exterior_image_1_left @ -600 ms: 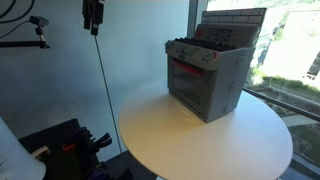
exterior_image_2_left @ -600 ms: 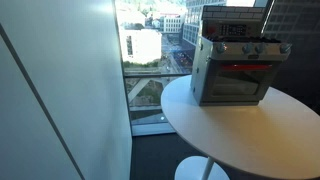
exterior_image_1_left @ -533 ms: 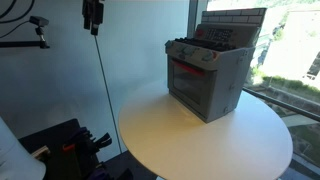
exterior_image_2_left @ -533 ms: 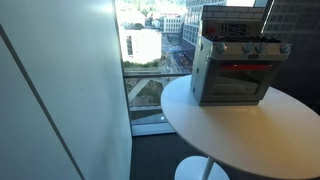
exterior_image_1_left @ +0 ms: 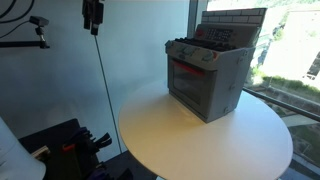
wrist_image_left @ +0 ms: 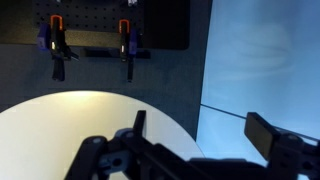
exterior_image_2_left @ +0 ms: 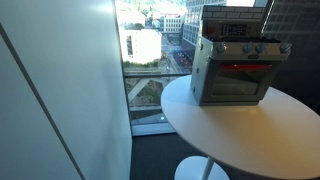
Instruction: Turn the knob on the far right to the right
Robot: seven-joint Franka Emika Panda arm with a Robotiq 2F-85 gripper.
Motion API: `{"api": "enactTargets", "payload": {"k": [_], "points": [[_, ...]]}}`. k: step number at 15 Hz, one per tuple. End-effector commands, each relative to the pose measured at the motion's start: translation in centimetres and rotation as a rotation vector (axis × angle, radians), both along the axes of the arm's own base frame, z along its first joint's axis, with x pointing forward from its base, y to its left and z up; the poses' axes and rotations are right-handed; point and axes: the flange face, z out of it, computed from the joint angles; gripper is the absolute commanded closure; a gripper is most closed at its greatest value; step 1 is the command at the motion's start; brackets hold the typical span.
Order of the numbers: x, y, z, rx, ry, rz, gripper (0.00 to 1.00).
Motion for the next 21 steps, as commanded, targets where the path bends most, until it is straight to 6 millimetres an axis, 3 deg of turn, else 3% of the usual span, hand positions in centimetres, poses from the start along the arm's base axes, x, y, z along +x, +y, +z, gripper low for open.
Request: {"api": "enactTargets", "payload": {"k": [1,6,13,21], "points": [[0.0,0.0,0.0,0.0,0.001,0.0,0.0],[1.7,-0.4,1.2,-0.007,-0.018,-0.01,0.0],[6.2,-2.0,4.3,-0.004,-0.074,-0.066,0.0],[11.8,-6.0,8.4,-0.044,-0.224,-0.187,0.0]]}}
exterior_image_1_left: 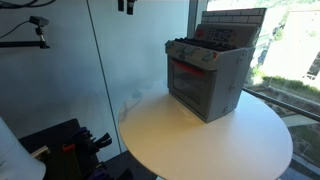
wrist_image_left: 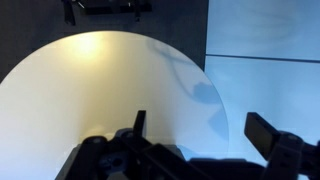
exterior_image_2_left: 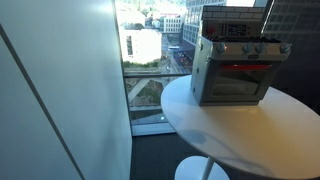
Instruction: Turn the knob on the far right to the right
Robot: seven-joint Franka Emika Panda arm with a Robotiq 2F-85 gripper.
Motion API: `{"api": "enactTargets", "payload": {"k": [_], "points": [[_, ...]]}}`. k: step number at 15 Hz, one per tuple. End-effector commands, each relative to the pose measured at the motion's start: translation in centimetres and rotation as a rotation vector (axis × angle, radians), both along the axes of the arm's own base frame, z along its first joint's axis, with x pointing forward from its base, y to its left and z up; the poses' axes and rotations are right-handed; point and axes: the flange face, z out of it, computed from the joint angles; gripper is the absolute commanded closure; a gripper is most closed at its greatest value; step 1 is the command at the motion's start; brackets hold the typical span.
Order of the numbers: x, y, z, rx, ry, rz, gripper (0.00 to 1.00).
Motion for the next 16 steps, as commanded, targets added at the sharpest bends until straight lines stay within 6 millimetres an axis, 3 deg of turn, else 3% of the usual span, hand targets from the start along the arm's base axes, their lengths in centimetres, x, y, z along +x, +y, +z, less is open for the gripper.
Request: {"api": "enactTargets", "payload": {"k": [1,10,16], "points": [[2.5,-1.8,2.0,-0.03,-0.072,-0.081,0.0],[4.3,-8.2,3.0,-0.038,-0.242,-0.312,0.0],[4.6,-11.5,2.2,-0.125,-0.327,-0.417,0.0]]}}
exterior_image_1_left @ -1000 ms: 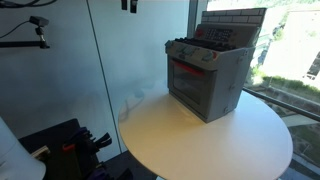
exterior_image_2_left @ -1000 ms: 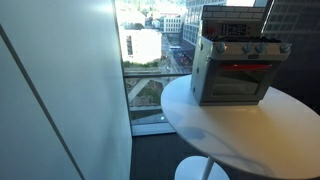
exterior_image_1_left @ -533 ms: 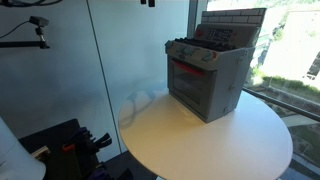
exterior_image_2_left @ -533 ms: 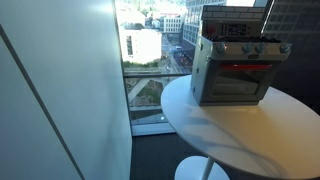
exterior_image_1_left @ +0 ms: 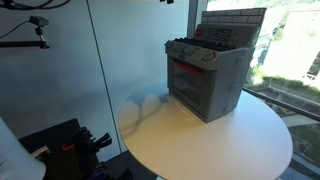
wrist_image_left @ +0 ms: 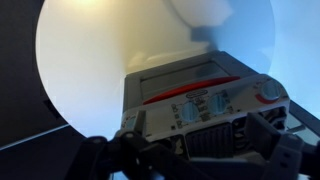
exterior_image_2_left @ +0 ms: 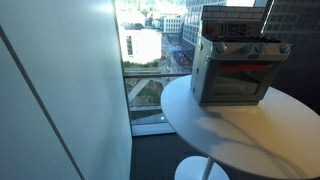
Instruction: Turn the knob on the far right to the right
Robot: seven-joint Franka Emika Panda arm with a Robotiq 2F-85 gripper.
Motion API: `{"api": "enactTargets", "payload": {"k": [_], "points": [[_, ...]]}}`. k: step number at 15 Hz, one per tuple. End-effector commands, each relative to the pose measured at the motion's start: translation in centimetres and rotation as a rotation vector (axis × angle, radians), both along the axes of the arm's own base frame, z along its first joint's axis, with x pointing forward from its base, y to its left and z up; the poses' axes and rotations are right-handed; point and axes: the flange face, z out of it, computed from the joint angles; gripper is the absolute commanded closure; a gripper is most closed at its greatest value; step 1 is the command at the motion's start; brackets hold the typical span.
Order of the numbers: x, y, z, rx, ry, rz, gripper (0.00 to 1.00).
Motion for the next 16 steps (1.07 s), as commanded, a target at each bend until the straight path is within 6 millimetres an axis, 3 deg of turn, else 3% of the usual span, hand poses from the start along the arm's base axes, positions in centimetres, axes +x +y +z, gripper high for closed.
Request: {"api": "enactTargets", "payload": {"k": [1,7,16], "points": [[-0.3,-1.5,-0.4,-0.051,-0.04,-0.079,0.0],[-0.2,-3.3,-2.0,-0.106,-0.08,-0.16,0.0],[0.3,-3.2,-1.9,-0.092,-0.081,-0.153,0.0]]}}
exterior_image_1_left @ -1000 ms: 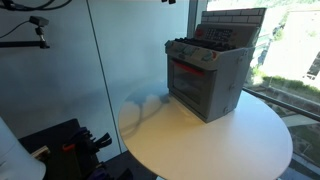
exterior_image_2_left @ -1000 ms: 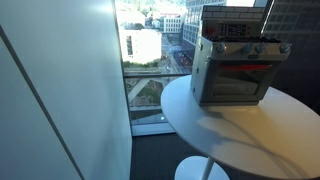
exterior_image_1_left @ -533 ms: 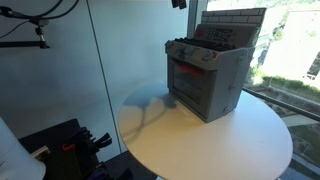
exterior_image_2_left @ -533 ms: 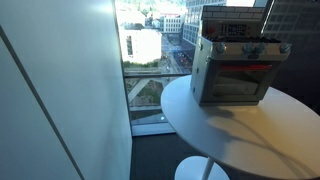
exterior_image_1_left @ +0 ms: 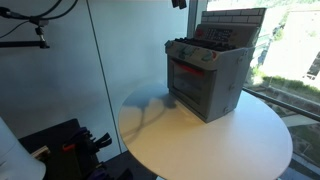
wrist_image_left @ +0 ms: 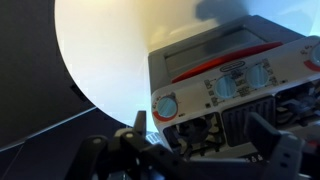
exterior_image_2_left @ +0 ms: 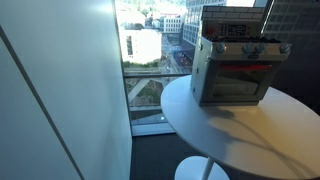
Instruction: Turn the knob on the far right to the right
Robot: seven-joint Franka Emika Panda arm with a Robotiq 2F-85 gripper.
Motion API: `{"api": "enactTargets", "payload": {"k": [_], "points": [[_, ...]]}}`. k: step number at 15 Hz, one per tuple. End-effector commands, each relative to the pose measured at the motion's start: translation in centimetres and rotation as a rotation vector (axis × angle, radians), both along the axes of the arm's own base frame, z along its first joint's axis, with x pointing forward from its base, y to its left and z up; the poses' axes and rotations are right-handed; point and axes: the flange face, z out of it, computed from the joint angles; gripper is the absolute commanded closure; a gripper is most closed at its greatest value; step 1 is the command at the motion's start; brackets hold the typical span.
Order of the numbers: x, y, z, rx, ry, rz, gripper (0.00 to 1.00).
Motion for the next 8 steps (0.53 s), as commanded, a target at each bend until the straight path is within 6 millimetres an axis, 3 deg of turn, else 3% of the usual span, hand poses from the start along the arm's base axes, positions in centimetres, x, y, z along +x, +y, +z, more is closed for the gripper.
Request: {"api": "enactTargets", "payload": {"k": [1,8], "points": [[0.3,-0.5,0.4,-0.003,-0.025,-0.033,0.0],[1.5,-2.4,0.7,0.007,-0.167,-0.144,0.0]]}}
